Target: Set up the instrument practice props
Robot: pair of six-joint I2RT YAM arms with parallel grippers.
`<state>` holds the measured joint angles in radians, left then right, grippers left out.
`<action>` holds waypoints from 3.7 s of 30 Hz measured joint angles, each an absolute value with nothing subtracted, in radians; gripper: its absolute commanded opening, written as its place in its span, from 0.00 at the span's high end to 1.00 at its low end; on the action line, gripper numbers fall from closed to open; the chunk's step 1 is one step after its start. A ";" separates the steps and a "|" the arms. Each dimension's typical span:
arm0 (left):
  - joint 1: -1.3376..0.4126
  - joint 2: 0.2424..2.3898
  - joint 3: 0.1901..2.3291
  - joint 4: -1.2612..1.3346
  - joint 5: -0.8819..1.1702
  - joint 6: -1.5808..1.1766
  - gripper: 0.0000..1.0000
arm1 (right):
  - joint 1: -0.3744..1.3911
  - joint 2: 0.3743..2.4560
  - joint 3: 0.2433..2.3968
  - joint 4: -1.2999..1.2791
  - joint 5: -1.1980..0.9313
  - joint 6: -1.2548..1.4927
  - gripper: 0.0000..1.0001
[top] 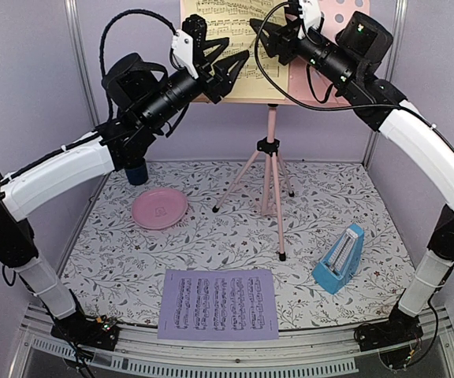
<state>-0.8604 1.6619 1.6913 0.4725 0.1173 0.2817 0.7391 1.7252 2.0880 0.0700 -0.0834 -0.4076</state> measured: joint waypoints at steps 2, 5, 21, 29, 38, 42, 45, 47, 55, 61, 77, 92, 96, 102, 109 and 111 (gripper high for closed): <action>-0.861 1.647 1.686 0.457 0.093 0.268 0.45 | 0.739 1.724 2.088 0.073 -0.060 -0.414 0.30; -0.861 1.613 1.660 0.440 0.056 0.246 0.45 | 0.738 1.721 2.088 0.078 -0.023 -0.419 0.27; -0.852 1.443 1.505 0.289 -0.080 0.094 0.36 | 0.732 1.643 2.088 0.123 0.175 -0.440 0.10; -0.807 1.336 1.332 0.122 -0.076 -0.072 0.28 | 0.732 1.504 2.046 -0.021 0.157 -0.359 0.11; -0.768 1.173 1.020 -0.009 -0.050 -0.293 0.29 | 0.732 1.281 1.644 -0.176 -0.025 -0.140 0.22; -0.728 1.095 0.839 -0.041 0.002 -0.430 0.30 | 0.734 1.265 1.467 -0.237 -0.112 -0.052 0.26; -0.709 1.068 0.741 -0.062 0.039 -0.510 0.32 | 0.750 1.265 1.345 -0.282 -0.161 -0.001 0.28; -0.707 1.065 0.691 -0.079 0.065 -0.554 0.32 | 0.768 1.266 1.274 -0.304 -0.181 0.024 0.30; -0.707 1.033 0.518 -0.094 0.134 -0.691 0.35 | 0.835 1.279 1.035 -0.304 -0.249 0.097 0.40; -0.705 0.943 0.397 -0.097 0.150 -0.779 0.36 | 0.880 1.364 0.934 -0.267 -0.263 0.125 0.46; -0.607 0.950 0.253 -0.057 0.265 -0.847 0.38 | 0.916 1.605 0.874 -0.149 -0.302 0.161 0.53; -0.571 1.015 0.194 0.025 0.320 -0.861 0.41 | 0.916 1.732 0.874 -0.121 -0.318 0.161 0.60; -0.569 1.044 0.193 0.064 0.333 -0.862 0.43 | 0.916 1.751 0.874 -0.118 -0.321 0.160 0.61; -0.568 1.111 0.194 0.145 0.356 -0.861 0.47 | 0.916 1.765 0.874 -0.100 -0.328 0.161 0.62; -0.568 1.233 0.203 0.284 0.406 -0.863 0.56 | 0.916 1.776 0.874 -0.076 -0.339 0.161 0.62; -0.568 1.259 0.205 0.313 0.415 -0.863 0.59 | 0.916 1.778 0.875 -0.072 -0.341 0.161 0.62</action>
